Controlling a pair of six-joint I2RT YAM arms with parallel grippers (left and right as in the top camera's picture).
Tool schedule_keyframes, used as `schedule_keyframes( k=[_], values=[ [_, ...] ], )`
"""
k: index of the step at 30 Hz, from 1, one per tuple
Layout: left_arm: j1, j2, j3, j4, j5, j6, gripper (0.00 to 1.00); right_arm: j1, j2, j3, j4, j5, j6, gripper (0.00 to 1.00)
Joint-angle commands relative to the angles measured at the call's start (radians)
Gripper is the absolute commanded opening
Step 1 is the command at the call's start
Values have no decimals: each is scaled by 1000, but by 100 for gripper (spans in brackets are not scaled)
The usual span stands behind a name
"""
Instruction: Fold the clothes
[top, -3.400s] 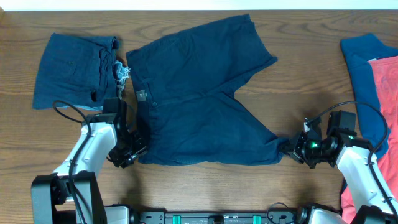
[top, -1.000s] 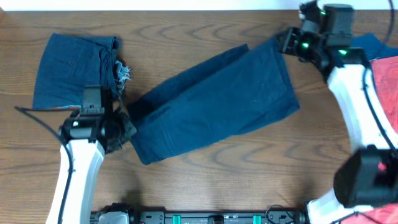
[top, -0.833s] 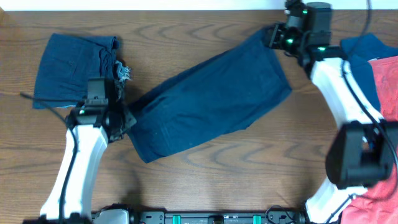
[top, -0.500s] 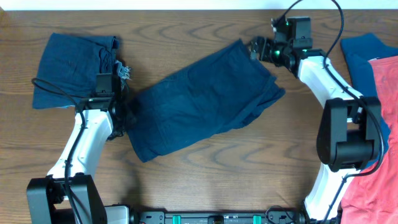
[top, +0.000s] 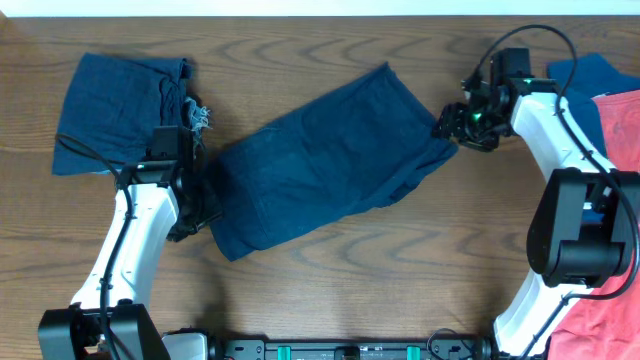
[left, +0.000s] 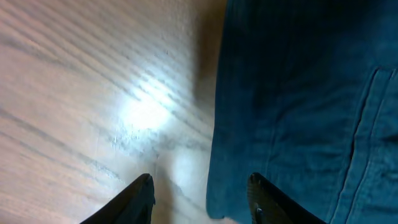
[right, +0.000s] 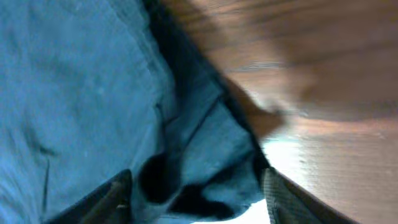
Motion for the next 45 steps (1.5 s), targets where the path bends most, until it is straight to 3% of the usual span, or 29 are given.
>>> schedule_keyframes(
  k=[1,3,7,10,12,15,19,22,25,28,31,35,37,39,43,45],
  values=[
    [4,-3,3,-24,15,18,50,14,-19,-7,-11,-13,-31,20],
    [4,-3,-3,-38,24,18,50,6,-19,-7,-44,33,-29,1],
    [4,-2,-33,-27,72,25,50,-22,-18,-10,-51,286,60,1],
    [4,-1,-53,-14,72,34,50,-37,-16,-32,-25,326,79,1],
    [4,2,-57,-14,72,37,50,-40,-16,-56,-6,311,76,17],
    [4,3,-58,-14,88,37,50,-39,-16,-86,25,328,74,66],
    [1,4,-58,-6,172,40,51,-52,-16,-117,110,361,48,93],
    [-18,4,-59,14,202,44,53,-63,-16,-147,177,290,33,99],
    [-48,10,-63,42,202,44,56,-64,-11,-175,240,101,-50,94],
    [-84,34,-68,71,202,43,57,-61,-11,-218,283,-9,-82,74],
    [-115,78,-69,89,202,43,58,-58,-11,-282,300,49,-47,59],
    [-138,160,-73,131,201,44,58,-70,-11,-350,317,73,13,16],
    [-138,202,-73,159,201,44,58,-78,-12,-351,276,73,36,8],
    [-138,240,-73,193,190,50,50,-85,-21,-351,201,74,63,1],
    [-129,273,-72,219,105,58,9,-93,-51,-351,13,154,159,2],
    [-109,269,-63,214,47,58,6,-93,-71,-351,-79,264,248,11]
  ],
)
